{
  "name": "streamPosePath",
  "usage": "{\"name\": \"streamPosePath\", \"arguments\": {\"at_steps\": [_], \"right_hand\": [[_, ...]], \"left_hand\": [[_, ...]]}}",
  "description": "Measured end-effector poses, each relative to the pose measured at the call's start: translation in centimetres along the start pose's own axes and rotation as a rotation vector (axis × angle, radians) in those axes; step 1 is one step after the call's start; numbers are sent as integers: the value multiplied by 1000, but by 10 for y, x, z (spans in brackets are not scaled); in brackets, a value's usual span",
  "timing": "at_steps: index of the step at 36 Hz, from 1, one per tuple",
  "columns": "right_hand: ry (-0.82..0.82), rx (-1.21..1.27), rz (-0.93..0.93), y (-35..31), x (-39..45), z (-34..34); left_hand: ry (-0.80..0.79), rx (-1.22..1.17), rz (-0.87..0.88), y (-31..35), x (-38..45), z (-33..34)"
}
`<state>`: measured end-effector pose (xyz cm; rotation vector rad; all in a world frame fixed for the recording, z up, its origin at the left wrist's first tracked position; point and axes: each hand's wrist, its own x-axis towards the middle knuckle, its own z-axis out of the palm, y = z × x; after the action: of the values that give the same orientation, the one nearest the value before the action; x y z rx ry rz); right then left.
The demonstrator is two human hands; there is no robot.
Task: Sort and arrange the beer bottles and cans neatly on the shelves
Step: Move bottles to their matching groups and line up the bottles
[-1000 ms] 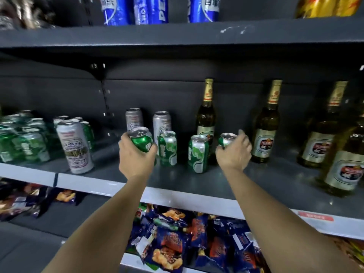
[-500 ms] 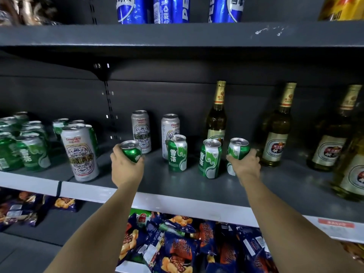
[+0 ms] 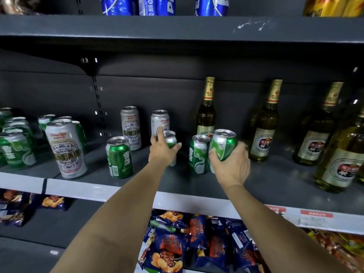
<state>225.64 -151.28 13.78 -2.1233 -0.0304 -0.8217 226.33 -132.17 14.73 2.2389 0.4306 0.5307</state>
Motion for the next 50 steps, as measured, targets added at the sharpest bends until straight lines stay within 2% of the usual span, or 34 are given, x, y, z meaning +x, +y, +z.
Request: {"name": "streamPosePath", "arguments": {"at_steps": [2, 5, 10, 13, 18, 22, 25, 27, 29, 31, 32, 34, 35, 37, 39, 47, 50], "right_hand": [[-42, -9, -81, -8, -5, -1], [-113, -31, -172, -20, -14, 1], [-251, -31, -263, -39, -30, 18], [-364, -62, -251, -46, -38, 35], [-475, -69, -117, -57, -48, 59], [-493, -48, -78, -62, -47, 71], [-498, -37, -146, -56, -43, 70], [-363, 33, -225, -48, -42, 62], [-131, 174, -221, -42, -37, 52], [54, 239, -138, -34, -24, 46], [87, 223, -89, -28, -16, 44], [-31, 125, 0, -15, -2, 42], [-164, 65, 31, -8, 1, 44], [-410, 0, 67, -2, 3, 47], [-517, -14, 100, -1, 1, 51], [-522, -38, 58, -16, -1, 62], [-558, -3, 57, -15, -1, 62]], "left_hand": [[4, -46, -21, 1, 6, 2], [97, -34, -43, 3, 8, -2], [140, 49, -113, 1, 4, -16], [92, 154, -144, -3, 7, -34], [-12, 259, -200, -6, 12, -53], [-39, 316, -111, -2, 16, -55], [195, 334, 94, 4, 18, -56], [318, 242, 223, 12, 19, -54], [246, 169, 307, 22, 17, -51], [22, 211, 315, 30, 14, -47], [-118, 265, 302, 32, 10, -45], [-325, 461, 307, 33, 3, -40], [-343, 591, 341, 32, 0, -37], [-247, 763, 407, 27, -2, -33], [-164, 773, 417, 24, -4, -31], [-77, 721, 385, 14, 1, -30], [184, 596, 526, 20, 1, -21]]}}
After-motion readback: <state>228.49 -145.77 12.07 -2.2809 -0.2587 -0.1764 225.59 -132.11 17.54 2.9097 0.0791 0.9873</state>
